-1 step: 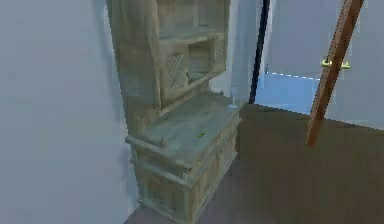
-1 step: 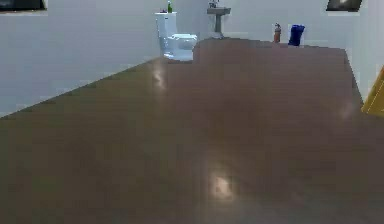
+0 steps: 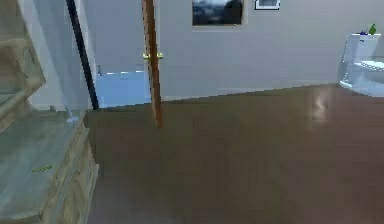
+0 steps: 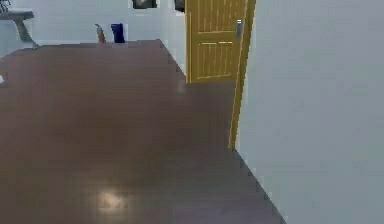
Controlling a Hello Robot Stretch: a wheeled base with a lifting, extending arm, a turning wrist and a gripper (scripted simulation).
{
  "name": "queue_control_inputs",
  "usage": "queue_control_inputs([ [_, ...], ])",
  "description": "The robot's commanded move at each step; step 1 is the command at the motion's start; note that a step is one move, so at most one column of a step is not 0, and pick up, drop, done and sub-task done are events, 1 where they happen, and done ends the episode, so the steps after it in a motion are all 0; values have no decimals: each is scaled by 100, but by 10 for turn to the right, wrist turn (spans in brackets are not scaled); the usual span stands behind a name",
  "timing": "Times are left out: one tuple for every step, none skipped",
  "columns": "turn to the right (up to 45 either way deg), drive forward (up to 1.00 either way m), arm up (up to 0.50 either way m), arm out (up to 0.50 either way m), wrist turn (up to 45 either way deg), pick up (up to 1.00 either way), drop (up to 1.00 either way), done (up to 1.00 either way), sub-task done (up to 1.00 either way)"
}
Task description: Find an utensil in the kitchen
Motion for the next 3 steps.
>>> queue_control_inputs([
  [450,0,0,0,0,0,0,0,0],
  [390,0,0,0,0,0,0,0,0],
  [0,100,0,0,0,0,0,0,0],
])
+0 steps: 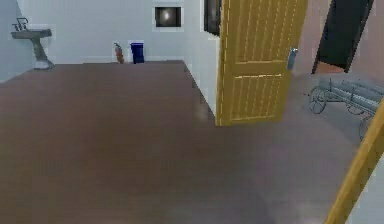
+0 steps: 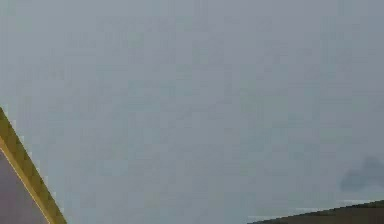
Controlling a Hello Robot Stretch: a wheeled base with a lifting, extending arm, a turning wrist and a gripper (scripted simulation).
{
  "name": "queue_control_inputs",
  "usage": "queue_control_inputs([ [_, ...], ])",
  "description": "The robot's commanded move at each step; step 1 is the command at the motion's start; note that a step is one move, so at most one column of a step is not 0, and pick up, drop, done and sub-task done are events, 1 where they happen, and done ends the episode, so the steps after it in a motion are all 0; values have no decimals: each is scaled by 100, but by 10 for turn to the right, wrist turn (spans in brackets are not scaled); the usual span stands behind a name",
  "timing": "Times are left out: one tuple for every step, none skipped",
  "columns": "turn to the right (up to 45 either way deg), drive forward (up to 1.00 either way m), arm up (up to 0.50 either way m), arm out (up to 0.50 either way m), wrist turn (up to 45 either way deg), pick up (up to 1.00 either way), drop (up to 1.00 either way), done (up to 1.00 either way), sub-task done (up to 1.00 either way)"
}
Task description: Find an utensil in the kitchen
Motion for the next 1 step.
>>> queue_control_inputs([
  [0,80,0,0,0,0,0,0,0],
])
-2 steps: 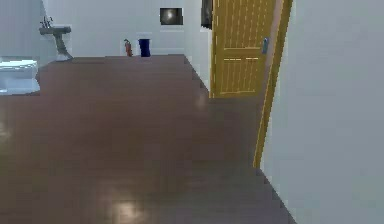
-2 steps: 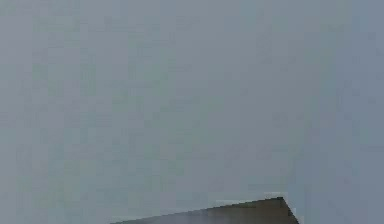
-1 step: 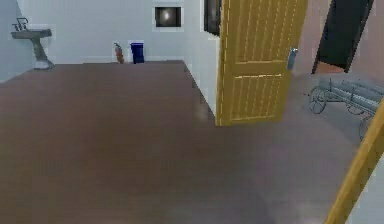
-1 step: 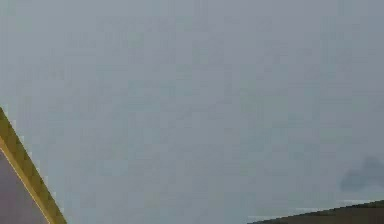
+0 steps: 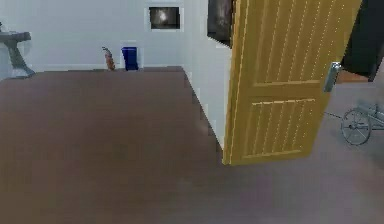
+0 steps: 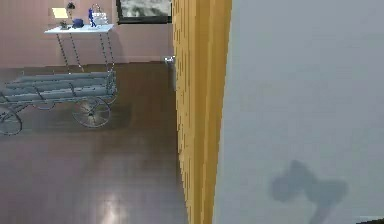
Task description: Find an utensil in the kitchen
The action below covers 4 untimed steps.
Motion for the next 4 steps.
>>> queue_control_inputs([
  [450,0,0,0,0,0,0,0,0],
  [210,0,0,0,0,0,0,0,0],
  [0,100,0,0,0,0,0,0,0],
  [30,0,0,0,0,0,0,0,0],
])
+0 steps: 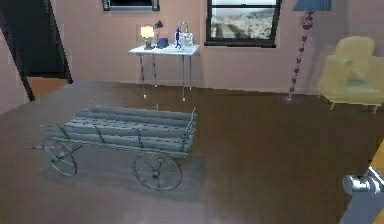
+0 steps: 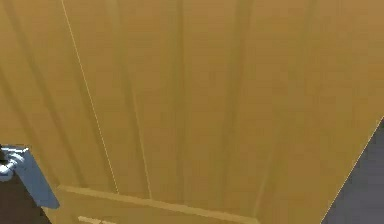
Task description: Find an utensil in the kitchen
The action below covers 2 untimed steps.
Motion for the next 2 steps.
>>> queue_control_inputs([
  [0,50,0,0,0,0,0,0,0],
  [450,0,0,0,0,0,0,0,0],
])
